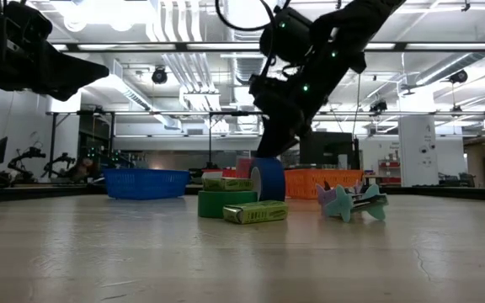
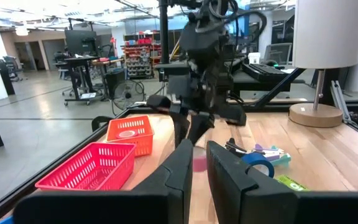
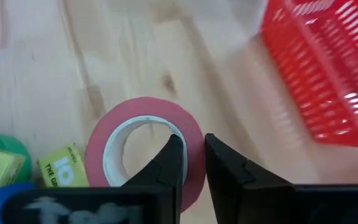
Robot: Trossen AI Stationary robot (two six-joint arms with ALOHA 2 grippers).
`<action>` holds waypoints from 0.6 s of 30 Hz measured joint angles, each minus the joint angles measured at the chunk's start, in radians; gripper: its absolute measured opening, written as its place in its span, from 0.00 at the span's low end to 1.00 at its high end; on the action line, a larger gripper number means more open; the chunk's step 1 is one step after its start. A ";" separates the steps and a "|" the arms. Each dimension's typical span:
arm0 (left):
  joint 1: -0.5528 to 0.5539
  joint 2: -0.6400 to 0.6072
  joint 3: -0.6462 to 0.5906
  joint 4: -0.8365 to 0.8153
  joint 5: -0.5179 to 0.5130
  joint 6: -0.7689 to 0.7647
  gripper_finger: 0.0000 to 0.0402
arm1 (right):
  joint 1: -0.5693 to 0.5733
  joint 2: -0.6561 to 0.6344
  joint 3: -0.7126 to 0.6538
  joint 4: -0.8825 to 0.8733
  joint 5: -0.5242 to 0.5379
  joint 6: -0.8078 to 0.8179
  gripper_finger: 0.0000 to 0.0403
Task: Pick and place Stapler, Stapler remover, tape
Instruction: Put the pink tape into the orange bin
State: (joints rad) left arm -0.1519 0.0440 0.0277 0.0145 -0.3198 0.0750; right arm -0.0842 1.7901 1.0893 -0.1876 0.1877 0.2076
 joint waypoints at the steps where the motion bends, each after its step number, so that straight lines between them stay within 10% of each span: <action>1: 0.000 0.000 0.000 0.000 0.000 0.000 0.13 | -0.002 -0.010 0.000 0.001 0.007 -0.002 0.12; 18: 0.000 0.000 0.000 0.000 0.000 0.000 0.13 | -0.093 -0.242 -0.013 -0.244 0.482 0.229 0.13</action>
State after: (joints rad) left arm -0.1520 0.0437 0.0277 0.0147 -0.3199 0.0746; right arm -0.1769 1.5482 1.0763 -0.4321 0.6698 0.4363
